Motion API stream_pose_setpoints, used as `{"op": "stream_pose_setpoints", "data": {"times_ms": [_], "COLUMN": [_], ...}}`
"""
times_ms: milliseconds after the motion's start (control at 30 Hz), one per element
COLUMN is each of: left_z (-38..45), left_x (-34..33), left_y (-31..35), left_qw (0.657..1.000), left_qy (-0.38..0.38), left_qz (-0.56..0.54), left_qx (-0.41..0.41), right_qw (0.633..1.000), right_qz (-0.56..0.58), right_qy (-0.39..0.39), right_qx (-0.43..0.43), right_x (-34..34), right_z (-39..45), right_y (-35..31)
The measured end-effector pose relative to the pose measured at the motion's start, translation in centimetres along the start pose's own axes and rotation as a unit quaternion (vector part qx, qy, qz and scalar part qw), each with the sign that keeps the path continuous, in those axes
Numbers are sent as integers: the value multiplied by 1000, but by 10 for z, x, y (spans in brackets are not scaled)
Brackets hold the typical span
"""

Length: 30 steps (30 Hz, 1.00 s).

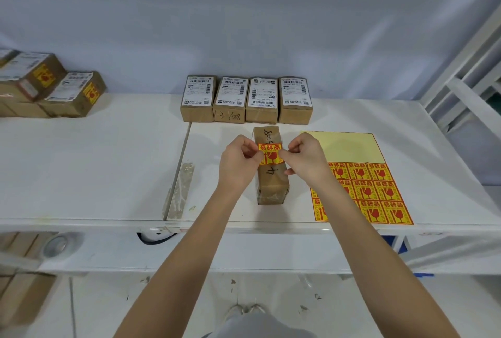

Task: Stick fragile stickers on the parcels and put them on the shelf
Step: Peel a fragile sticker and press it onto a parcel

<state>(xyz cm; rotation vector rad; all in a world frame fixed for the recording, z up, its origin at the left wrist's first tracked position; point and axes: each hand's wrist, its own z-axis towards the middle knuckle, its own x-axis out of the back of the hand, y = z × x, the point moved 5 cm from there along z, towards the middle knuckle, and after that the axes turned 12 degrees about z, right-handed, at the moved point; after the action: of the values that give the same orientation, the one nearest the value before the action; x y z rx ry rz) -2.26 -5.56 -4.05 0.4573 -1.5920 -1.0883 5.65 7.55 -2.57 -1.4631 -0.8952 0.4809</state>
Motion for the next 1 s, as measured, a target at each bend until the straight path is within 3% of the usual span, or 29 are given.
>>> {"op": "stream_pose_setpoints", "data": {"times_ms": [200,300,467,667,767,833,900,1000], "left_z": [-2,-10,-25,-21,-16,-14,-14,-14], "left_x": [2,5,-15,-20,-17,-17,-18,-19], "left_y": [-2,1,6,2,5,4,4,3], "left_qw": [997,992,938,919,905,900,887,877], "left_qy": [14,32,-15,-50,-66,-91,-112,-119], "left_qz": [66,96,319,363,378,381,400,416], "left_qx": [-33,-78,-136,-148,-184,-191,-202,-210], "right_qw": [994,992,991,994,964,925,896,888], "right_qz": [-97,-91,-37,-51,-174,-270,-340,-371], "right_qy": [28,28,12,-7,8,-50,-99,-114], "right_qx": [46,85,129,100,202,263,269,244], "right_x": [6,7,5,0,-2,-15,-27,-32], "right_z": [1,-6,-20,-26,-34,-37,-38,-37], "right_y": [3,12,25,29,14,6,9,18]}}
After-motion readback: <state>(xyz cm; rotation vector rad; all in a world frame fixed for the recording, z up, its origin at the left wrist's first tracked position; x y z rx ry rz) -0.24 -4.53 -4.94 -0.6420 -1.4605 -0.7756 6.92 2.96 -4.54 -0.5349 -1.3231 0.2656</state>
